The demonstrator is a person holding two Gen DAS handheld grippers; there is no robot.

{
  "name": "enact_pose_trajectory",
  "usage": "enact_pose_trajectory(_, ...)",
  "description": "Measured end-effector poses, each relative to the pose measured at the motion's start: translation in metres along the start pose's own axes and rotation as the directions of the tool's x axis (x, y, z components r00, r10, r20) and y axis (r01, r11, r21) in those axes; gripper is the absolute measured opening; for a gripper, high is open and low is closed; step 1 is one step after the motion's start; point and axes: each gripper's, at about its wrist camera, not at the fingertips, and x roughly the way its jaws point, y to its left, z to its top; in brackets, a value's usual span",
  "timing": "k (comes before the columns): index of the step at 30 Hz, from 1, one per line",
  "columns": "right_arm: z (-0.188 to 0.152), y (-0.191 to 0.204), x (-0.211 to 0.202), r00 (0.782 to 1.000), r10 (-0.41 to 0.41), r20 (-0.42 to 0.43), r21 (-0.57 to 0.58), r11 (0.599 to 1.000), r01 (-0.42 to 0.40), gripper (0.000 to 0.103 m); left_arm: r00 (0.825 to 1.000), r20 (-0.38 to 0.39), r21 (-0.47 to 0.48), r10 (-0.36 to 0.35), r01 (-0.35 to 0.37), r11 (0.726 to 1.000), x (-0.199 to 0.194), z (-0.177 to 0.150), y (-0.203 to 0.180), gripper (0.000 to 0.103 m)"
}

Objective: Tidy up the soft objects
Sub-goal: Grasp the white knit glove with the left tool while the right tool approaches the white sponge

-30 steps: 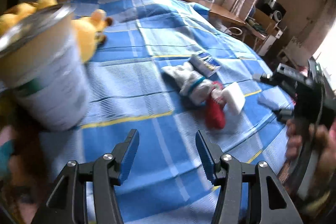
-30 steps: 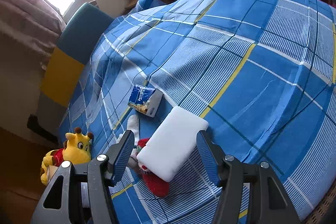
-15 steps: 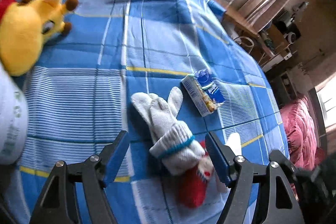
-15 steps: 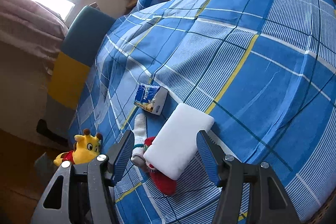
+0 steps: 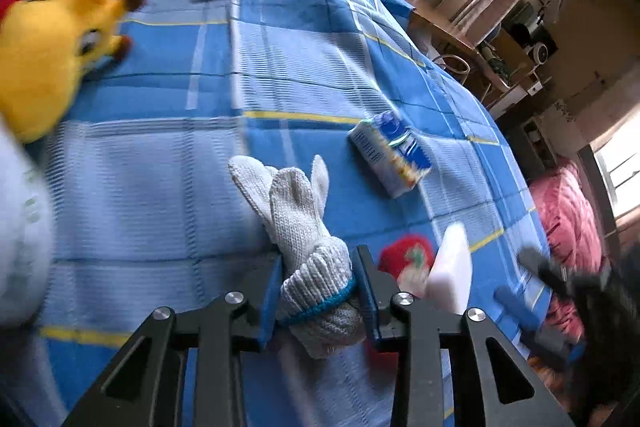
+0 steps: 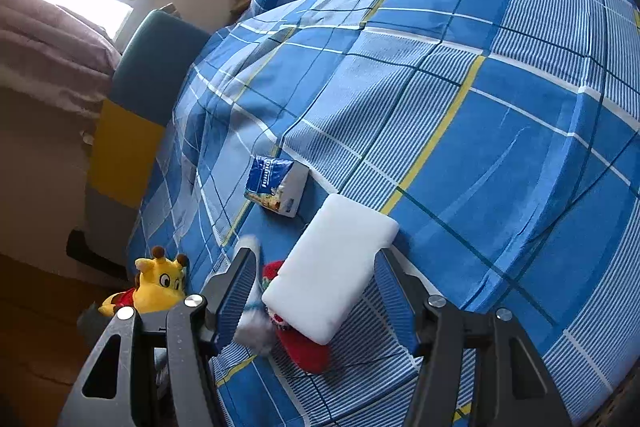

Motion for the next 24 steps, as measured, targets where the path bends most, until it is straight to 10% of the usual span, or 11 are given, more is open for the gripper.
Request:
enact_pose_trajectory(12, -0.005, -0.006, 0.018, 0.995, 0.001, -0.096, 0.043, 0.999, 0.003, 0.065, 0.983, 0.135, 0.14, 0.124, -0.143, 0.98, -0.087, -0.135, 0.056, 0.036)
enact_pose_trajectory(24, -0.006, -0.004, 0.033, 0.989, -0.078, -0.126, 0.05, 0.995, 0.085, 0.082, 0.971, 0.207, 0.127, 0.123, -0.151, 0.98, -0.089, -0.154, 0.061, 0.036)
